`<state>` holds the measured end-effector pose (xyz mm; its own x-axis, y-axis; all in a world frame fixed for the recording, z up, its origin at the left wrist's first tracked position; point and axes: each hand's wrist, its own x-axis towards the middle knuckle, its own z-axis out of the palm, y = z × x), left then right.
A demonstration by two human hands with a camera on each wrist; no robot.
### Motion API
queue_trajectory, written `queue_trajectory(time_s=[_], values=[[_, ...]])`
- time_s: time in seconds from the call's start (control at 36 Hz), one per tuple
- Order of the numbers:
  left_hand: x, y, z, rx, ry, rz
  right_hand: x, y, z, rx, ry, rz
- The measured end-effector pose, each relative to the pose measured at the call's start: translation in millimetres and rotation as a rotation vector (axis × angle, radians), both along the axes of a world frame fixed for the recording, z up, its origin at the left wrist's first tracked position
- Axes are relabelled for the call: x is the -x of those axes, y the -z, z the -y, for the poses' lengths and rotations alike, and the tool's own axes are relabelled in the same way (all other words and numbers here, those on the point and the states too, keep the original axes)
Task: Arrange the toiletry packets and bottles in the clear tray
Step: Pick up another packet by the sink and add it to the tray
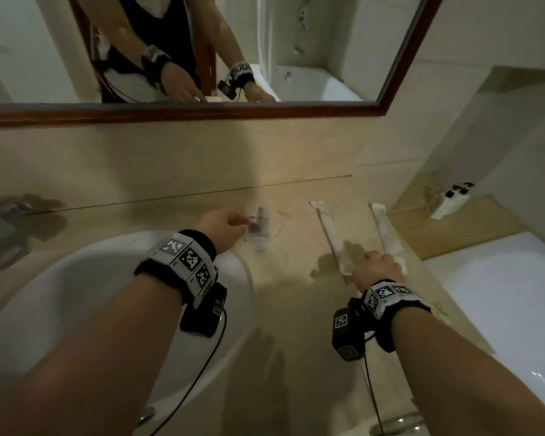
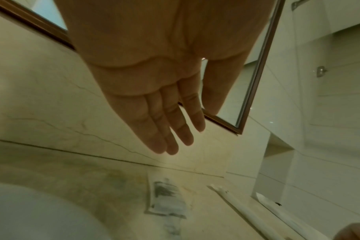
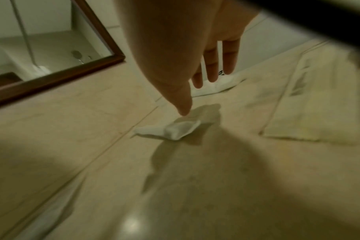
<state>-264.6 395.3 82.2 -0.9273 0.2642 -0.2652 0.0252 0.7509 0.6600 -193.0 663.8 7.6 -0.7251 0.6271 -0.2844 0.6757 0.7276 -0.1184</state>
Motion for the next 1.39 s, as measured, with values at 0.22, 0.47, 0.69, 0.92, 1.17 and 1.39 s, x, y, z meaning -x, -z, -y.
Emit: queue_trajectory(time_s=[0.22,0.47,0.69,0.92,1.17,1.39], values=[[4.9,20.7,-81.8,-0.028,0.218,0.046,-31.7,3.0,-41.8,-0.036,-0.082,0.253],[-25.4,46.1,-132.3,-0.105,0.297,0.112,-58.6,14.9,-56.5,-0.055,-0.258,0.384],[-39.7,61.7,-104.2,-0.067,0.214,0.154,-50.4,18.0,-49.3,-0.019,-0.269,0.232],[-46.1,38.6,-88.4,-0.167,0.233,0.089,-20.5,-32.8,6.5,0.031,-0.588,0.002],[-45.2,15.6,-29.2,-0.370,-0.024,0.104,-3.7,-68.6,90.3,0.156,-0.740,-0.190],[-40.6,2.4,94.6,-0.452,-0.373,0.048,2.6,-74.0,180.9,0.238,-0.883,-0.324]])
